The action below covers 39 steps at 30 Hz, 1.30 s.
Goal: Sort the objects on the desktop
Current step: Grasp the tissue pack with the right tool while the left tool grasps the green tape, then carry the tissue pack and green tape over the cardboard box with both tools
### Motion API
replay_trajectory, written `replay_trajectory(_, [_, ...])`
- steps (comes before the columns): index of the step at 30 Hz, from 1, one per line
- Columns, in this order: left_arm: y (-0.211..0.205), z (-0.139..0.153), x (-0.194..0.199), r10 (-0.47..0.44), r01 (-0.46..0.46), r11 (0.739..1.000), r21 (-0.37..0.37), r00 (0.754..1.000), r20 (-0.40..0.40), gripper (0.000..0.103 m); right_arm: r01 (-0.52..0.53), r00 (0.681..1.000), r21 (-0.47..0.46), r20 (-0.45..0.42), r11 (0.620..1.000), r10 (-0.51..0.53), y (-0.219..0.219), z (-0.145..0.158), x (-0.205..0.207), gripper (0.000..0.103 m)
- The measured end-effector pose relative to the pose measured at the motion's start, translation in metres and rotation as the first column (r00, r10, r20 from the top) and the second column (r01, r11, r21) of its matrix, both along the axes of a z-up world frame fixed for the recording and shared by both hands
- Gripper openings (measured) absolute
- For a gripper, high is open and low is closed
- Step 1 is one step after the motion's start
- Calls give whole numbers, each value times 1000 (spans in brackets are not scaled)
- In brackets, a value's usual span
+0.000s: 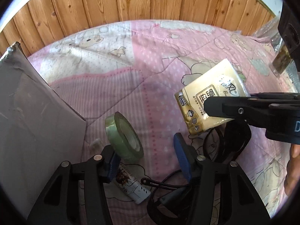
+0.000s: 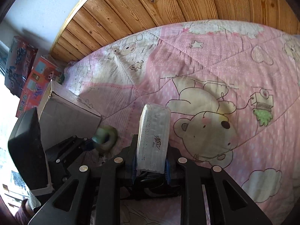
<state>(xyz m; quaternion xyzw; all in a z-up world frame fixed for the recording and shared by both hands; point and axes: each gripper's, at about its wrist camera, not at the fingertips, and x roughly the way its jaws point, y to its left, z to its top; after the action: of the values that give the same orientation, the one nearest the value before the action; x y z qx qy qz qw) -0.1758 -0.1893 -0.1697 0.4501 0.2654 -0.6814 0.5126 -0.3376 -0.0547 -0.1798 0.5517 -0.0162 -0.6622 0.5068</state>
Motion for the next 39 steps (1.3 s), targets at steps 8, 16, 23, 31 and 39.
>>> replay_trajectory(8, [10, 23, 30, 133, -129, 991, 35, 977, -168, 41, -96, 994, 79, -45, 992, 100, -6, 5, 12, 24])
replay_trajectory(16, [18, 25, 36, 209, -213, 977, -7, 966, -152, 36, -96, 993, 78, -67, 992, 101, -5, 3, 14, 24])
replay_trajectory(23, [23, 26, 39, 263, -265, 964, 6, 955, -138, 9, -63, 998, 41, -18, 997, 63, 1, 0, 10, 24])
replay_trajectory(31, [30, 41, 40, 231, -237, 970, -54, 968, -96, 9, -12, 998, 17, -67, 1000, 13, 7, 30, 16, 23])
replay_trajectory(39, [67, 67, 32, 192, -201, 974, -101, 977, -89, 9, -11, 989, 46, -144, 999, 18, 13, 59, 49, 24])
